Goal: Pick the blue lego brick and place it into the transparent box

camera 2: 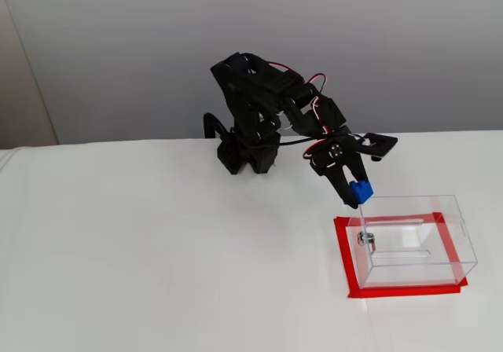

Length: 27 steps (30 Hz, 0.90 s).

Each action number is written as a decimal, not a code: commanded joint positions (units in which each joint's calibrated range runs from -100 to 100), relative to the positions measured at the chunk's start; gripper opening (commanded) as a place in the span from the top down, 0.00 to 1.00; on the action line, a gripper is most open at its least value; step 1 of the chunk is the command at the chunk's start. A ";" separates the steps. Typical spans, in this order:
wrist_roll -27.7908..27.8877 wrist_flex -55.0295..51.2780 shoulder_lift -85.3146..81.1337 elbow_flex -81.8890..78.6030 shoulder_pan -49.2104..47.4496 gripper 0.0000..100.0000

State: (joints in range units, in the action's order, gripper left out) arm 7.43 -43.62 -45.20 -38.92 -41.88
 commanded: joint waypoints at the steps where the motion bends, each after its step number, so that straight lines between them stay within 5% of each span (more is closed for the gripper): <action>1: -0.12 0.10 3.92 5.92 -1.04 0.85; 27: -0.12 0.88 26.75 22.56 -8.95 0.85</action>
State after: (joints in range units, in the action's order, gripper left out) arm 7.43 -43.53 -18.56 -20.92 -50.43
